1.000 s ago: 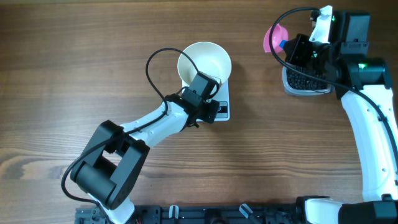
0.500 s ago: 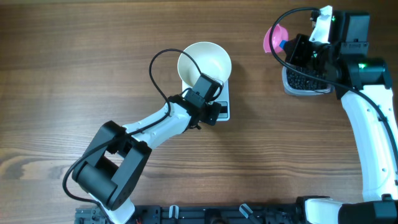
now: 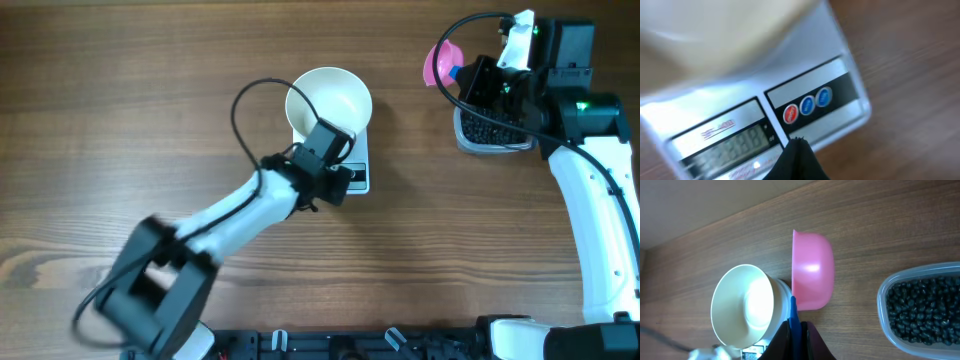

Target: Scoop item into bowl and weigh 150g on scale

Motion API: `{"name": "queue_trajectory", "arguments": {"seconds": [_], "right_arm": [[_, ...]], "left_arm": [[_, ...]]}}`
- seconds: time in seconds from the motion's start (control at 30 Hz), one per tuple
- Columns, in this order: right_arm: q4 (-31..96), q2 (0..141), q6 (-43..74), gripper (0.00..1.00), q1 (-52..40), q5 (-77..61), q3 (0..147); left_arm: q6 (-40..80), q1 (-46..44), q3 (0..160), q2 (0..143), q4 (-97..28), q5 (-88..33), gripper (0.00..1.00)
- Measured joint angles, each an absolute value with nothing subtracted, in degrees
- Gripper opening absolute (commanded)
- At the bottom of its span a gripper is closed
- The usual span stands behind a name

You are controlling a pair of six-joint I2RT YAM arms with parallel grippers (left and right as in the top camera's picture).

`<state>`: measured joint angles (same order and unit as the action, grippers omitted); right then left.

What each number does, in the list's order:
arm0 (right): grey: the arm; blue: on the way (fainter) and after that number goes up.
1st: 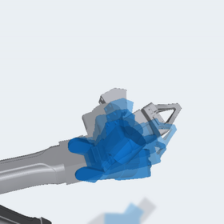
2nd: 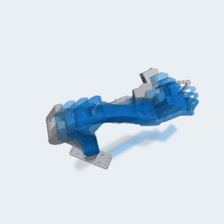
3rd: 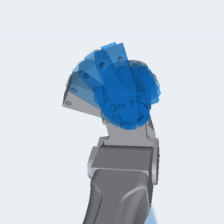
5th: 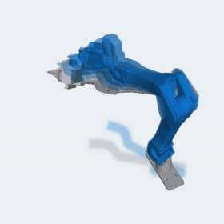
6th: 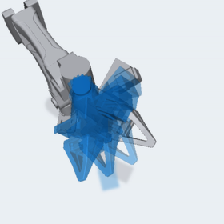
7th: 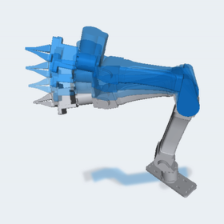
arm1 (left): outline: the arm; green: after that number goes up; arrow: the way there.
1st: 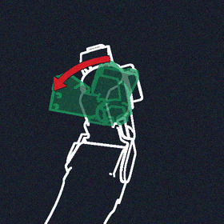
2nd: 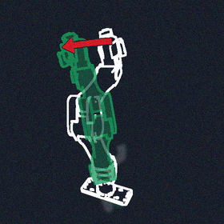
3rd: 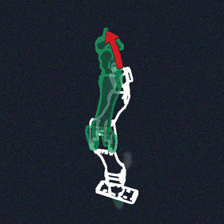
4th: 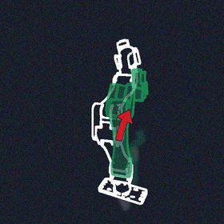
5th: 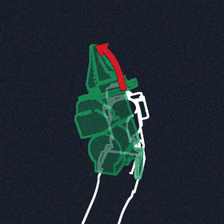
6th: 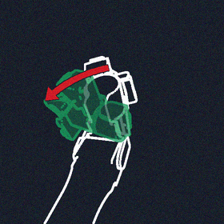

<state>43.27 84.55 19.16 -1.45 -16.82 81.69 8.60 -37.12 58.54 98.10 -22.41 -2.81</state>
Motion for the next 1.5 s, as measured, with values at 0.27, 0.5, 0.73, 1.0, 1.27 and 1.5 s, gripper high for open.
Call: {"name": "queue_trajectory", "arguments": {"seconds": [0.27, 0.5, 0.73, 1.0, 1.27, 1.5], "right_arm": [[43.29, 84.55, 19.16, 0.04, -1.45, -16.82, 81.69], [43.24, 84.55, 19.16, 0.04, -1.45, -16.82, 81.69], [43.24, 84.55, 19.16, 0.04, -1.45, -16.82, 81.69], [43.24, 84.55, 19.16, 0.04, -1.45, -16.82, 81.69], [43.24, 84.55, 19.16, 0.04, -1.45, -16.80, 81.69], [43.24, 84.55, 19.14, 0.04, -1.45, -16.78, 81.69]], "left_arm": [[8.60, -36.82, 58.57, 81.32, -30.24, -2.85, 0.04], [6.28, -30.20, 58.57, 77.41, -36.34, -3.62, 0.04], [1.89, -23.81, 58.57, 77.30, -37.17, -7.66, 0.04], [-7.75, -22.55, 58.57, 77.30, -42.37, -8.64, 0.04], [-16.91, -22.52, 58.57, 77.30, -41.71, -6.92, 0.04], [-22.31, -19.99, 58.57, 78.11, -37.08, -6.07, 0.04]]}}
